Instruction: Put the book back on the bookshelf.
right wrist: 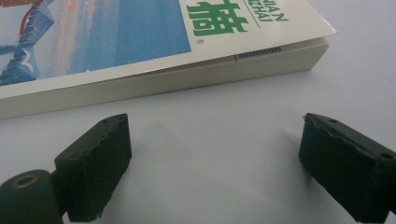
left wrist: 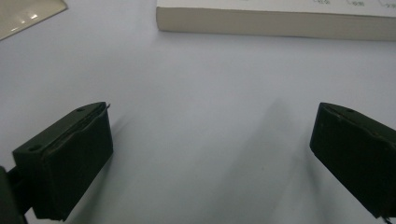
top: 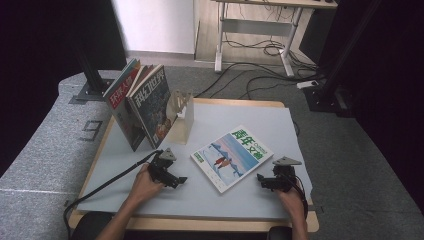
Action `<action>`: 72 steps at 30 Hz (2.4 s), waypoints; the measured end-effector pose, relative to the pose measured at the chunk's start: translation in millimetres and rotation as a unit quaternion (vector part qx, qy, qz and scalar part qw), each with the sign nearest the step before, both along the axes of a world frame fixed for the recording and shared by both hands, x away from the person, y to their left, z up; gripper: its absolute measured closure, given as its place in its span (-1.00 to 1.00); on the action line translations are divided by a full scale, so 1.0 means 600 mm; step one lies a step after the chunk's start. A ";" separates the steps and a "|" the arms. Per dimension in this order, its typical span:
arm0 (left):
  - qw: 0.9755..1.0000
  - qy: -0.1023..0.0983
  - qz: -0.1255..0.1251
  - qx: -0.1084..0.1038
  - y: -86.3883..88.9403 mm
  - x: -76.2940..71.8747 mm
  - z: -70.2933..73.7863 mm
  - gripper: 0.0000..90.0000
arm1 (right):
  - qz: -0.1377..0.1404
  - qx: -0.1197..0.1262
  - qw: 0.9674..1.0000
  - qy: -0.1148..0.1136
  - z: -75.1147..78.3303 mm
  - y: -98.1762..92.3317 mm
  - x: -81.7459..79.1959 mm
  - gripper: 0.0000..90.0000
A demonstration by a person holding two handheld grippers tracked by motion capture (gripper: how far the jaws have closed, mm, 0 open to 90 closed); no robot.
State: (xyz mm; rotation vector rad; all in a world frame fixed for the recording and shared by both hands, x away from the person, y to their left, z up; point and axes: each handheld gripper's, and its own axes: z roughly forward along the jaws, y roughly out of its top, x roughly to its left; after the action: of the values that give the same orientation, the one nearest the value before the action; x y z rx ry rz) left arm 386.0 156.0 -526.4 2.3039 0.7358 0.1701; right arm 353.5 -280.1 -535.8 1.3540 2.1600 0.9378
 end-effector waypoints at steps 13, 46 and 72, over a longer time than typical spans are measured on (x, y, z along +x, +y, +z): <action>1.000 -0.016 -0.010 -0.001 -0.019 0.009 0.018 -1.00 | 0.005 -0.002 1.000 0.014 0.001 0.007 0.003 -1.00; 1.000 -0.001 -0.026 -0.005 -0.088 0.075 0.027 -1.00 | 0.013 0.014 1.000 -0.014 0.024 0.040 0.008 -1.00; 0.998 0.048 -0.033 -0.024 -0.109 0.098 0.006 -1.00 | 0.009 0.028 1.000 -0.006 0.017 0.068 0.023 -1.00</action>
State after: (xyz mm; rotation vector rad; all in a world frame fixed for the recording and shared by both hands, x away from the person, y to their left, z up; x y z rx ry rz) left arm 445.0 90.5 -522.5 2.2992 0.7028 0.0108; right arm 367.5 -239.0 -525.7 1.3532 2.1562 1.0168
